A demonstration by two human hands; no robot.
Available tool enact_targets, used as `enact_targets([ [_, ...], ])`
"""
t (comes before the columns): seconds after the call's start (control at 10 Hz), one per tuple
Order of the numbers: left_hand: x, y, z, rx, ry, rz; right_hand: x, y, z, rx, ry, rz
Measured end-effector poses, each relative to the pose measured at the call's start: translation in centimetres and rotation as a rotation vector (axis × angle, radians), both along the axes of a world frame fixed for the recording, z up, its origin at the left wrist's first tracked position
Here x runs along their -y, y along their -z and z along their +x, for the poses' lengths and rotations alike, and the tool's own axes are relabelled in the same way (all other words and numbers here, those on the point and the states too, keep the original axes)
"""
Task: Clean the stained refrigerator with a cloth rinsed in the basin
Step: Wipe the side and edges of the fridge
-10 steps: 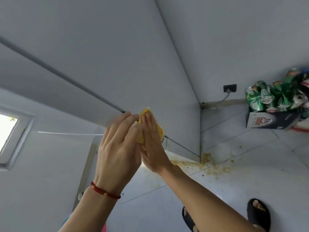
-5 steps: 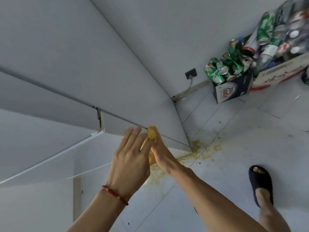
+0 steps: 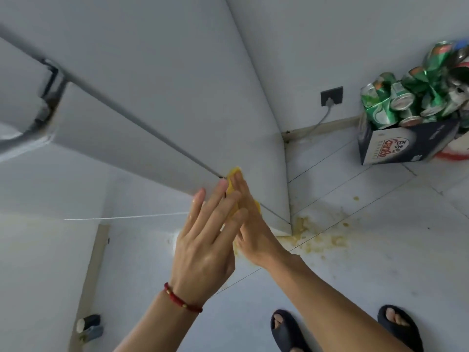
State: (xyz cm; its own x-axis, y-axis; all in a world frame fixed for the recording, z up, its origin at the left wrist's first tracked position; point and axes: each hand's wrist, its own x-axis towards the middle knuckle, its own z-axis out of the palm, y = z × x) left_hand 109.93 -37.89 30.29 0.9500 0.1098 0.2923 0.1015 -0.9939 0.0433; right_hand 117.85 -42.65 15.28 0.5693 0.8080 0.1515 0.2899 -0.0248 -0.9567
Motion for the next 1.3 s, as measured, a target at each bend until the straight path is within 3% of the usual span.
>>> enact_targets([
  [0.1,0.0,6.6,-0.7,0.143,-0.03,0.091,-0.4,5.4,-0.5,0.049,0.056,0.081],
  [0.3,0.1,18.1,-1.0,0.378,-0.136,0.085,-1.9,19.9,-0.4,0.094,0.092,0.236],
  [0.4,-0.9,24.1,-0.6,0.477,-0.152,0.2,-3.3,24.0,-0.1,0.257,0.126,0.458],
  [0.6,-4.6,32.6,0.2,0.78,-0.115,0.373,-5.1,30.0,1.4,0.44,0.195,0.642],
  [0.7,-3.6,35.1,0.9,0.857,-0.208,0.298,-5.2,31.8,1.9,0.471,0.205,0.615],
  [1.0,-0.9,35.2,-0.9,0.936,-0.484,-0.087,-4.9,23.5,3.7,0.509,0.015,0.574],
  [1.2,-1.8,39.9,-1.0,0.809,-0.53,-0.086,-4.6,34.3,2.3,0.369,0.066,0.538],
  [1.3,-1.8,41.5,-1.6,0.798,-0.592,-0.144,-3.2,42.6,1.5,0.199,0.07,0.349],
])
